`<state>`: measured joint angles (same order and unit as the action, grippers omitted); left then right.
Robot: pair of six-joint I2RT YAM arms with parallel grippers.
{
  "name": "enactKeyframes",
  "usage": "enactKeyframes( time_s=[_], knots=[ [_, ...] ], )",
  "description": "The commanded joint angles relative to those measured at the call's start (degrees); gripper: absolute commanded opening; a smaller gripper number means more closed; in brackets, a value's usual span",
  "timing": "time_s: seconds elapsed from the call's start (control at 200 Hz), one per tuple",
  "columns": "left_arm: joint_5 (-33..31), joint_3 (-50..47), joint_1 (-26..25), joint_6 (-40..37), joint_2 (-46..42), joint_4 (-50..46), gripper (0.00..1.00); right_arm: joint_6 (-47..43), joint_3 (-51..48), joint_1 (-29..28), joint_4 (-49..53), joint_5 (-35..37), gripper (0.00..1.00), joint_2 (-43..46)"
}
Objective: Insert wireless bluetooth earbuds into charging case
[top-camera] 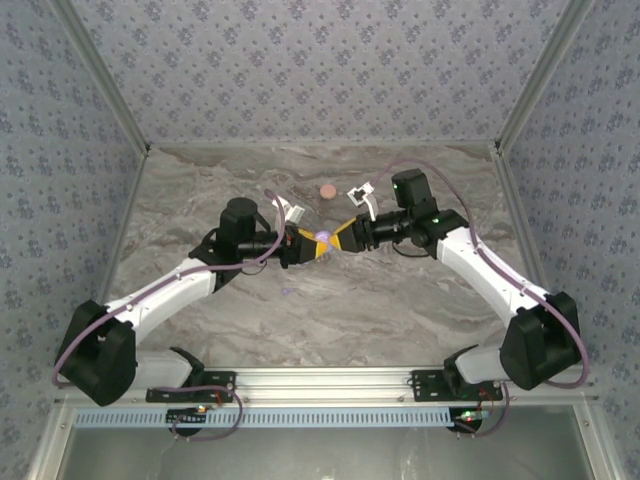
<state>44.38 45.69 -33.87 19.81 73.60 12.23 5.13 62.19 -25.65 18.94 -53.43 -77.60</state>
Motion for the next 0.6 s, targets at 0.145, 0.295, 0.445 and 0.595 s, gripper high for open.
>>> enactKeyframes(
  time_s=[0.145, 0.295, 0.445, 0.595],
  knots=[
    [-0.6, -1.5, -1.3, -17.9, -3.2, 4.4, 0.16, -4.7, 3.1, -0.5, 9.0, 8.2, 0.52, 3.9],
    [-1.7, -3.3, -1.9, -26.0, -5.1, 5.6, 0.13, -6.1, 3.5, -1.5, 11.3, 8.8, 0.56, 4.5],
    [-2.2, -3.9, -2.1, -29.5, -5.9, 6.0, 0.13, -7.9, 4.2, -4.0, 12.9, 10.2, 0.58, 4.2],
    [-2.1, -3.6, -2.4, -30.3, -5.8, 5.2, 0.13, -8.4, 4.4, -5.6, 13.0, 11.0, 0.59, 4.0]
  ],
)
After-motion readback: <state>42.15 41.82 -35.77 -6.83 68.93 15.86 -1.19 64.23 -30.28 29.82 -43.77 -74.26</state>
